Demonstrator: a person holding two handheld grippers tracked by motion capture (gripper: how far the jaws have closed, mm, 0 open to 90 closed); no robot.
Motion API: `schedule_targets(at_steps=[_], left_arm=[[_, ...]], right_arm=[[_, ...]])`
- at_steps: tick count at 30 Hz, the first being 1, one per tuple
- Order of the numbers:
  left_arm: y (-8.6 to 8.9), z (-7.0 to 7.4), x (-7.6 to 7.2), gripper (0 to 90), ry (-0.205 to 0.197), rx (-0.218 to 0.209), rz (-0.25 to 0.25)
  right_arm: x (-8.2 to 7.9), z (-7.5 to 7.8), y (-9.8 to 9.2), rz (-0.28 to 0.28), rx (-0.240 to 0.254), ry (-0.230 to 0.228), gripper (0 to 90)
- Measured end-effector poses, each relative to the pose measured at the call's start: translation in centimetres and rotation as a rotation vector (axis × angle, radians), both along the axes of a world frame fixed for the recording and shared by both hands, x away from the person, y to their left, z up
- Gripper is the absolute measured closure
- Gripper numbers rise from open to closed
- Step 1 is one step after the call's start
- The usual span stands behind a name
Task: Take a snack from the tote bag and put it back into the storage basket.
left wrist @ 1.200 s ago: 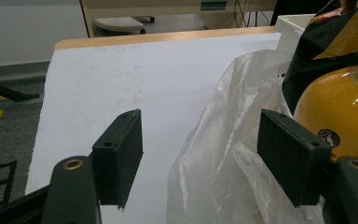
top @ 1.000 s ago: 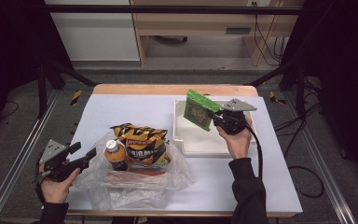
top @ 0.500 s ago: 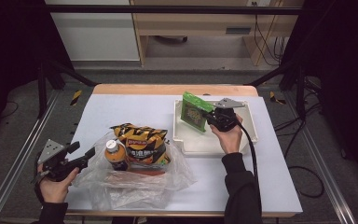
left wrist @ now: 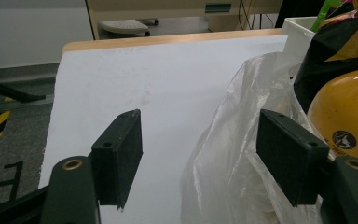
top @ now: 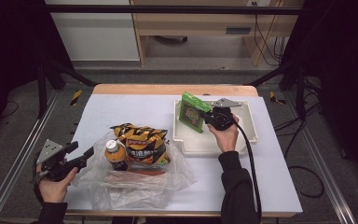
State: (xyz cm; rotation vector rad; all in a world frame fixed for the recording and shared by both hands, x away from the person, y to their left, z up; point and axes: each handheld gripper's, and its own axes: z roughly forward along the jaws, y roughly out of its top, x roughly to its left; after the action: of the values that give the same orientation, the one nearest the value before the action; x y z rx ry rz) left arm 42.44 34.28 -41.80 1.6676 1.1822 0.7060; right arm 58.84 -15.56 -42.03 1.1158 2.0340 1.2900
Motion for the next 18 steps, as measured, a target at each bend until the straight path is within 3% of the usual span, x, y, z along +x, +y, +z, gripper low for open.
schedule_targets(at_steps=[18], left_arm=[[0.2, -0.1, 0.1, 31.2, 0.003, 0.003, 0.003]], right_arm=[[1.4, -1.4, 0.3, -0.147, -0.002, -0.044, 66.5]])
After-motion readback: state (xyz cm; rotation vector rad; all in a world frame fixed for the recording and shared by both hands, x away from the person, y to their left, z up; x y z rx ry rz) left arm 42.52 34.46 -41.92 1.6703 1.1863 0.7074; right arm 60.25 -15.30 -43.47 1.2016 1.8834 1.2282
